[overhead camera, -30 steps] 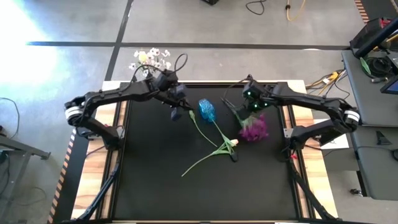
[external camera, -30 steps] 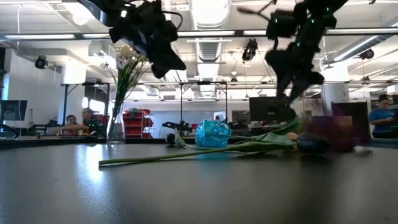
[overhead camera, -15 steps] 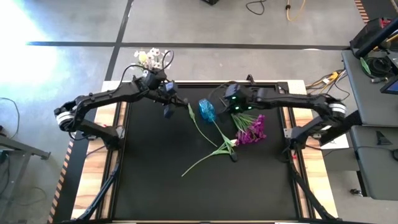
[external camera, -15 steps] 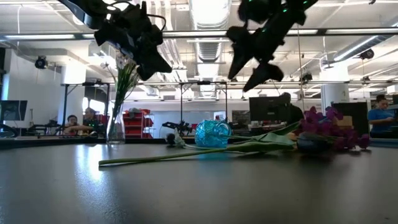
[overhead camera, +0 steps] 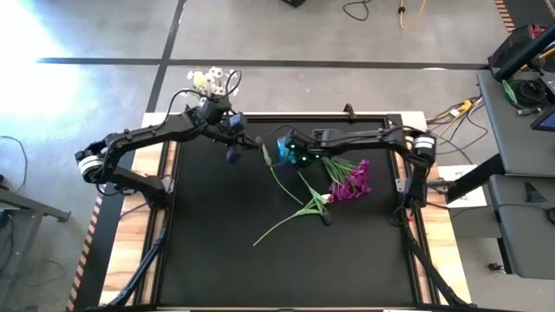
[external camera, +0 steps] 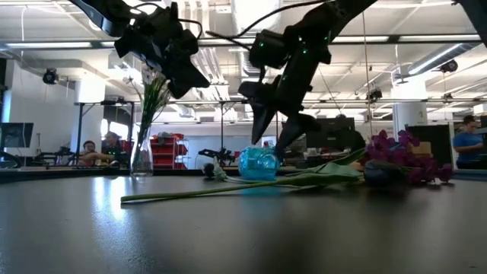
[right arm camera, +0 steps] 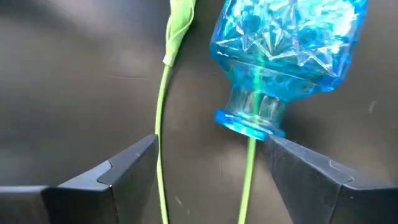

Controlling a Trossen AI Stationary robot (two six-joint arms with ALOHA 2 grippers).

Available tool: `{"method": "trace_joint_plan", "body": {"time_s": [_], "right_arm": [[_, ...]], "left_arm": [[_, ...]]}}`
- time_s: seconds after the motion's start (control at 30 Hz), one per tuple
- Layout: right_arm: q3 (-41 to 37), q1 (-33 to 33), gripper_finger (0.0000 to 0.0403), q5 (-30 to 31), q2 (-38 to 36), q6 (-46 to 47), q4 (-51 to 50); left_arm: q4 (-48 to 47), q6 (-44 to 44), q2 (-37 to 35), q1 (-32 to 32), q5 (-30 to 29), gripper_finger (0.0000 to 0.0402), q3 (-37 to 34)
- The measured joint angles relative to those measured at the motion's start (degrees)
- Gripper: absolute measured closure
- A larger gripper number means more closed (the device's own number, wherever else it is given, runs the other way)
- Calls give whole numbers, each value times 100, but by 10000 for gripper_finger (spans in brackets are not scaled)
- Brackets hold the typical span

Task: Sort flowers into vase by color
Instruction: Adjust the blue vase to the table

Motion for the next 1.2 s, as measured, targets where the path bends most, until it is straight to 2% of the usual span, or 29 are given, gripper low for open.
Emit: {"method": "trace_joint_plan", "body": {"time_s": [0.17,0.37,0.5,0.73,0.83,0.97,1.07,1.2], "right_arm": [[158,-4,120,273,283,37,-235],[143,-15,144,680,287,10,-236],[145,-20,155,720,249,-62,-211],[145,-38,142,864,262,-326,103],[145,-76,144,1133,264,-453,132],[145,-142,170,1217,262,-1231,132],[145,-192,196,711,262,-2487,87],[143,-181,221,695,262,-4016,25]], "left_arm": [[-1,39,1,0,7,402,-14],[-11,-58,1,0,9,402,-15],[-13,-89,-3,0,9,402,-15],[-13,-133,-3,0,9,402,-15],[-13,-177,-6,0,9,402,-15],[-12,-179,-6,-2,9,402,-15],[-13,-179,-6,-2,9,402,-15],[-16,-179,-10,-2,9,402,-15]]}}
